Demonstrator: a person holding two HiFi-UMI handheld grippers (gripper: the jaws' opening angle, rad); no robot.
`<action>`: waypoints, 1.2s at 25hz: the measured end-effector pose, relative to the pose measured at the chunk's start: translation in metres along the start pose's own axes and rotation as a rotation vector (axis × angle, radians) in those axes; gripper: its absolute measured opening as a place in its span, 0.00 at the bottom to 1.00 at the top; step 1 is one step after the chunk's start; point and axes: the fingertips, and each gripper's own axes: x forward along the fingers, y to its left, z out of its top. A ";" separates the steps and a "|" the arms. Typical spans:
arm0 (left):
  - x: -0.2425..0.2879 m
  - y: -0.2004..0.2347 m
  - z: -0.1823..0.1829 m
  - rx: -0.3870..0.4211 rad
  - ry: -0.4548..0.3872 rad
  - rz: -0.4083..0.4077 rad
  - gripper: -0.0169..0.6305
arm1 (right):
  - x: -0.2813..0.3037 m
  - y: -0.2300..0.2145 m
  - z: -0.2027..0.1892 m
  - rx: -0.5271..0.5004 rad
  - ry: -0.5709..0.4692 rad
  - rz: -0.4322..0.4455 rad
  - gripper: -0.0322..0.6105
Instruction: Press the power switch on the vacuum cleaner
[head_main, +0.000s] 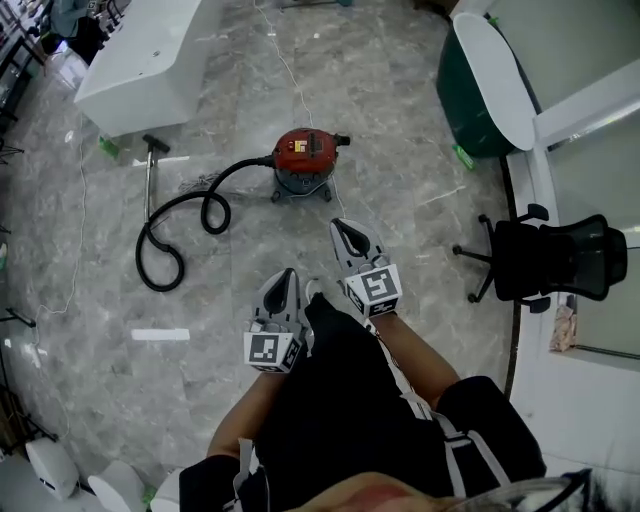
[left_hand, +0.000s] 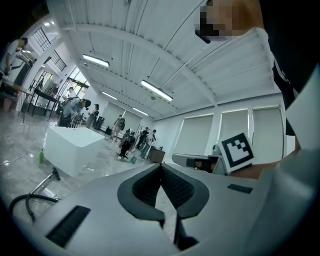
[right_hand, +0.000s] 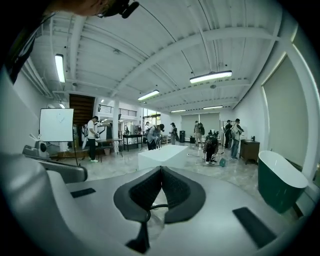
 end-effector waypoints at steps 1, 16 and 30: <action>-0.006 -0.005 0.006 0.007 -0.010 -0.009 0.05 | -0.015 0.012 0.003 0.006 -0.007 -0.012 0.07; -0.038 -0.058 0.046 0.105 -0.061 -0.129 0.05 | -0.114 0.089 0.034 0.072 -0.132 -0.063 0.07; -0.047 -0.057 0.059 0.127 -0.093 -0.109 0.05 | -0.113 0.106 0.054 0.034 -0.161 -0.065 0.07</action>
